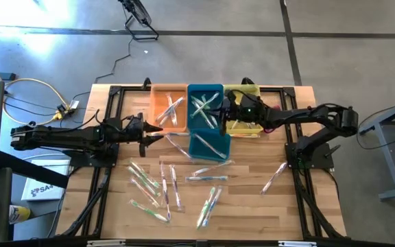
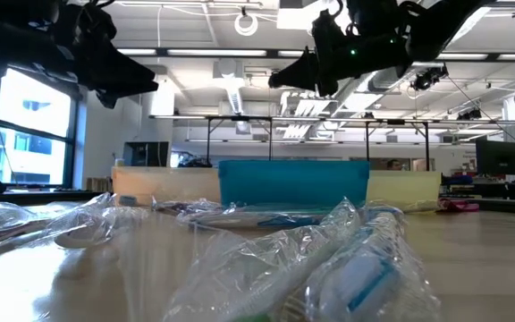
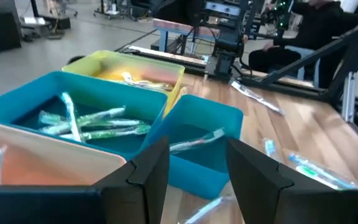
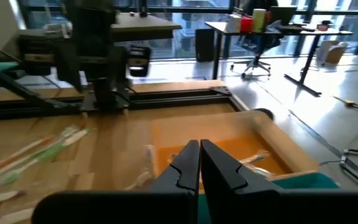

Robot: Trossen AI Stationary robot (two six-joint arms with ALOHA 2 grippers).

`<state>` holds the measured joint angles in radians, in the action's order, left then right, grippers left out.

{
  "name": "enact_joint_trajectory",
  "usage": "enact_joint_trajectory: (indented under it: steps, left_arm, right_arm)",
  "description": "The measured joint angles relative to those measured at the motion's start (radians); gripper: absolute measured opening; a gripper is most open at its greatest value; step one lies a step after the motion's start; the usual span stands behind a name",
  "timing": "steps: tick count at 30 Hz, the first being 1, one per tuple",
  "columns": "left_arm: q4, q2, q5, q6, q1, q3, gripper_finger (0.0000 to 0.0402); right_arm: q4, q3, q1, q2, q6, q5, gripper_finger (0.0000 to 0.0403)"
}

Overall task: Pick & Place Toothbrushes
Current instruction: Put the blue toothbrush into the orange bin

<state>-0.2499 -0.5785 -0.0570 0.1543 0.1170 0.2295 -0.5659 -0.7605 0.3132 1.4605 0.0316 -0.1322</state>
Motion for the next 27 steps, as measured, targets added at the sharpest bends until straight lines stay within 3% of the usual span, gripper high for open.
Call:
enact_joint_trajectory:
  steps: [6, 13, 20, 27]
  left_arm:
    - [0.026, 0.000, 0.001, 0.015, 0.000, 0.000, 0.0154]
    - [0.036, 0.000, 0.001, 0.016, 0.000, 0.000, 0.0154]
    - [0.044, 0.000, 0.001, 0.016, 0.000, 0.000, 0.0154]
    - [0.043, 0.000, 0.001, 0.016, 0.000, 0.000, 0.0154]
  right_arm:
    - [0.000, 0.000, -0.110, 0.000, 0.003, 0.029, 0.0004]
    - [0.046, 0.000, -0.275, 0.000, 0.000, 0.242, 0.0003]
    - [0.347, -0.112, -0.442, 0.000, -0.067, 0.479, 0.0003]
    - [0.512, -0.187, -0.563, 0.000, -0.166, 0.494, 0.0003]
